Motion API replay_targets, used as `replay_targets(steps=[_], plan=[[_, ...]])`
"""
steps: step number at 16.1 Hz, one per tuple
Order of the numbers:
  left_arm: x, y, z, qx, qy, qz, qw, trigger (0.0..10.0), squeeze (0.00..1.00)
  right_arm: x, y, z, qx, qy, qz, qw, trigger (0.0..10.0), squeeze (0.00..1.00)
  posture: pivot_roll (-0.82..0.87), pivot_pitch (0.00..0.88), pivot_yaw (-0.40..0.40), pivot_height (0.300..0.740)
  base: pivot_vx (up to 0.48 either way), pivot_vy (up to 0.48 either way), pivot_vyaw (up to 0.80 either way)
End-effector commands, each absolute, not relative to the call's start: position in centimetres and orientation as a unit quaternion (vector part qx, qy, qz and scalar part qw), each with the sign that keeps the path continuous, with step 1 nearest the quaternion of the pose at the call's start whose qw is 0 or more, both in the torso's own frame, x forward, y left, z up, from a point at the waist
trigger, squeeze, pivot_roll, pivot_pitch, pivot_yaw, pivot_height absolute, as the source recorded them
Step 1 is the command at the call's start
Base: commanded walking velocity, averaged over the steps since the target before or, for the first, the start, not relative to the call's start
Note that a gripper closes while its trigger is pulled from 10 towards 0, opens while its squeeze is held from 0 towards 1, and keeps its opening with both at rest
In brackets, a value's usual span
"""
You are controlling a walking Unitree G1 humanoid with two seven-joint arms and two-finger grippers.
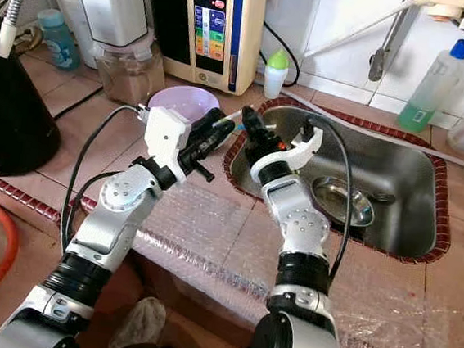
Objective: Kitchen organization
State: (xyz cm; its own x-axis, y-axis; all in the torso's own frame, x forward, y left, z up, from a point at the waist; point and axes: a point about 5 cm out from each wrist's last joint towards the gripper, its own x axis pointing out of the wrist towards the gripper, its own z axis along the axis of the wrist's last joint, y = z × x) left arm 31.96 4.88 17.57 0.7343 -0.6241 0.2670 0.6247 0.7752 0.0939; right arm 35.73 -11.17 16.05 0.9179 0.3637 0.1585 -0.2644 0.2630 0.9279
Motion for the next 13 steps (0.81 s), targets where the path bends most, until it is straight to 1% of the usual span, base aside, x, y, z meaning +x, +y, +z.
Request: replay_targets(steps=[1, 3, 10, 11, 12, 13], plan=[[31.7, 4.8, 17.7, 0.0, -0.148, -0.341, 0.928, 0.0, 0.0, 36.1, -11.3, 16.7, 0.581, 0.033, 0.192, 0.79, 0.0, 0.0, -0.04, 0.0, 0.047, 0.74, 0.0, 0.0, 0.0], [31.7, 4.8, 17.6, -0.003, -0.145, -0.34, 0.929, 0.0, 0.0, 36.4, -12.1, 17.0, 0.587, 0.021, 0.178, 0.79, 0.0, 0.0, -0.04, 0.0, 0.047, 0.74, 0.0, 0.0, 0.0], [31.9, 4.7, 17.4, 0.0, -0.142, -0.34, 0.93, 0.0, 0.0, 36.6, -12.7, 17.3, 0.584, 0.008, 0.169, 0.794, 0.0, 0.0, -0.05, 0.0, 0.053, 0.74, 0.0, 0.0, 0.0], [31.9, 4.7, 17.3, 0.002, -0.14, -0.339, 0.93, 0.9, 0.0, 36.7, -12.9, 17.2, 0.576, 0.008, 0.164, 0.801, 0.0, 0.0, -0.05, 0.0, 0.052, 0.74, 0.0, 0.0, 0.0], [32.0, 4.8, 17.1, 0.008, -0.134, -0.336, 0.932, 4.9, 0.0, 36.8, -13.1, 17.1, 0.544, 0.007, 0.149, 0.826, 0.0, 0.0, -0.05, 0.0, 0.051, 0.74, 0.0, 0.0, 0.0], [32.1, 4.8, 16.9, 0.014, -0.128, -0.332, 0.934, 10.0, 0.0, 36.9, -13.4, 16.9, 0.501, 0.005, 0.13, 0.856, 0.0, 0.0, -0.05, 0.0, 0.051, 0.74, 0.0, 0.0, 0.0]])
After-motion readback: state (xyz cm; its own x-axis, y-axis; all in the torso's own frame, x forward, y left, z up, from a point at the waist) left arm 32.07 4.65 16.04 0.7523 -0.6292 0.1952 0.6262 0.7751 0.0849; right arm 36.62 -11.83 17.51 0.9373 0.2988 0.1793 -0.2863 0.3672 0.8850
